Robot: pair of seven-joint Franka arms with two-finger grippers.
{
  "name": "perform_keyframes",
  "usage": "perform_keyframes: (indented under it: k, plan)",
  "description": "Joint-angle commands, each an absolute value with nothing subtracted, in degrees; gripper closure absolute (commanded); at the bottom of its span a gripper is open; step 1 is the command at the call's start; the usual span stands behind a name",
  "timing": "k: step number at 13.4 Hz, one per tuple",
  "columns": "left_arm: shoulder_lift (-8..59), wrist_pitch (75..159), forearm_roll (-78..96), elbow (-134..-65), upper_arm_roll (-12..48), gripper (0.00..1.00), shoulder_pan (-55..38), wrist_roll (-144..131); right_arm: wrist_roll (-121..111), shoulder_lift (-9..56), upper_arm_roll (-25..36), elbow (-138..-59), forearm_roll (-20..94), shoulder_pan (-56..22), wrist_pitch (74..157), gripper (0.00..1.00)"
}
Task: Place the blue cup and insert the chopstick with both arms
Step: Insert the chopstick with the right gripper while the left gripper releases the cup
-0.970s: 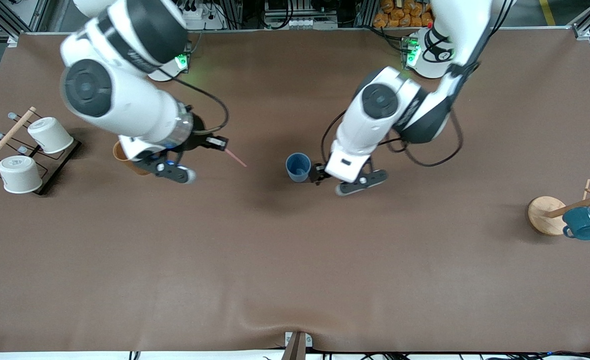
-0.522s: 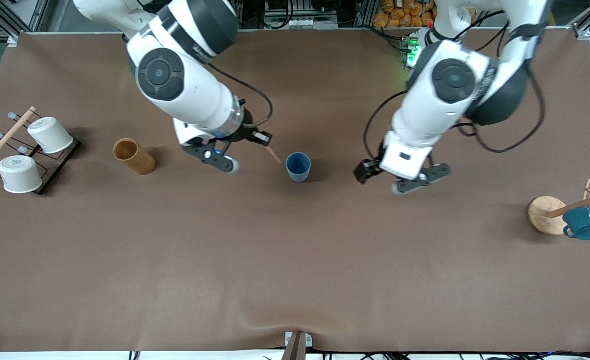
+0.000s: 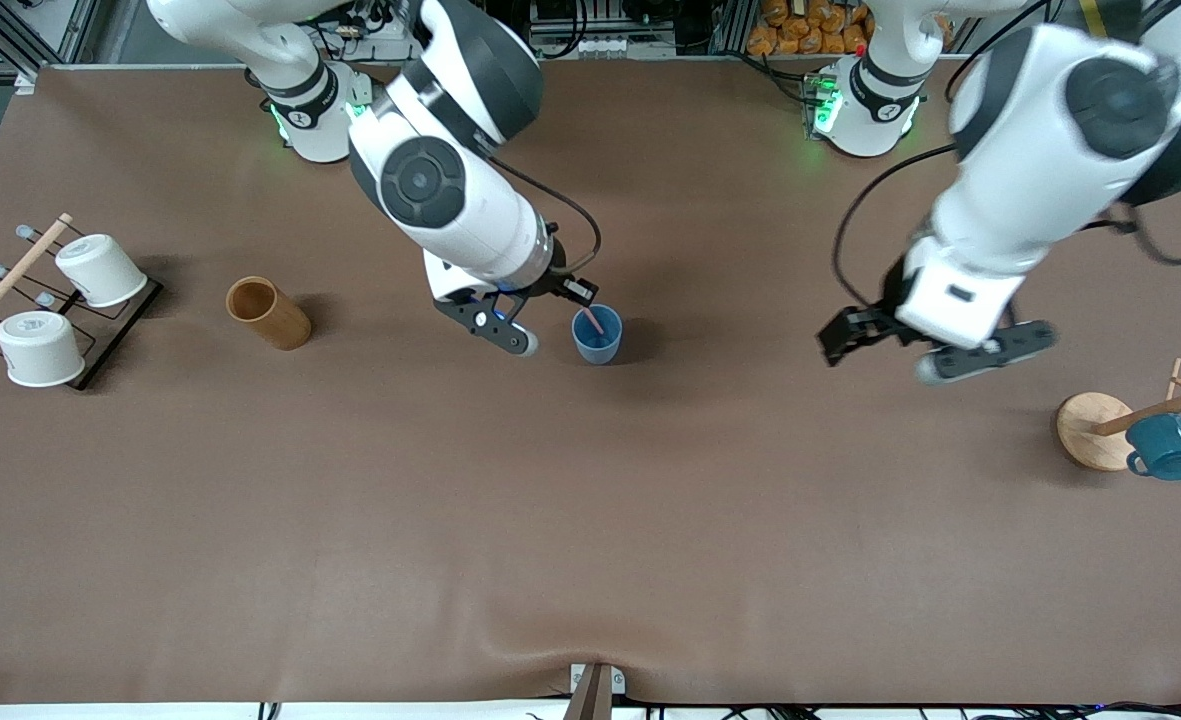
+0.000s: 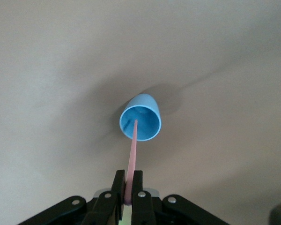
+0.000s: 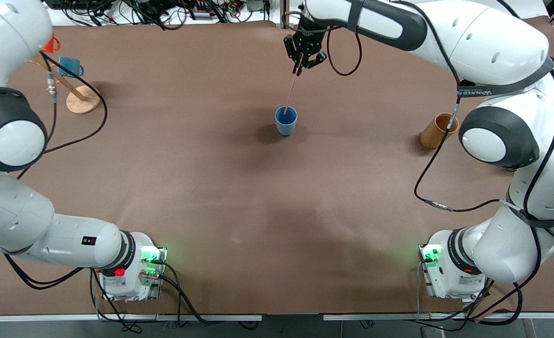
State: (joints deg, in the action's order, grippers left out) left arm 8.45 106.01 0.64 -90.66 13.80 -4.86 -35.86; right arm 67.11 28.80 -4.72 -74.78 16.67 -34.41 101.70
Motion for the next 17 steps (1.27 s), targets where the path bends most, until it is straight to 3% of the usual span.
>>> perform_keyframes:
  k: [1, 2, 3, 4, 8, 12, 17]
  plan:
    - [7.7, 98.8, -0.5, -85.9, 14.3, 0.0, -2.6, -32.8, 68.3, 28.2, -4.4, -77.2, 15.6, -36.1, 102.2, 1.0]
    - [7.6, 97.2, -0.5, -84.9, 14.4, 0.0, -1.5, -31.3, 68.4, 28.4, -4.4, -77.5, 15.6, -36.3, 102.4, 1.0]
    - [7.5, 95.1, -0.5, -84.6, 14.4, 0.0, -0.6, -30.7, 69.3, 29.1, -4.4, -77.5, 15.6, -36.3, 102.5, 0.66]
    - [7.4, 93.9, -0.5, -84.6, 14.5, 0.0, 0.3, -29.5, 71.6, 29.6, -4.4, -77.4, 15.8, -36.0, 102.5, 0.01]
    - [3.8, 93.1, -0.5, -84.6, 13.8, 0.0, 3.6, -18.8, 72.5, 28.9, -4.1, -75.5, 15.6, -34.4, 101.5, 0.0]
    - [0.7, 88.4, -0.4, -85.1, 4.7, 0.0, -0.5, -10.8, 69.7, 28.7, -4.0, -66.9, 15.6, -27.2, 90.1, 0.0]
    - [0.3, 88.1, -0.4, -85.9, 3.3, 0.0, -1.1, -7.4, 42.2, 25.8, -3.7, -66.0, 14.8, -13.9, 80.3, 0.0]
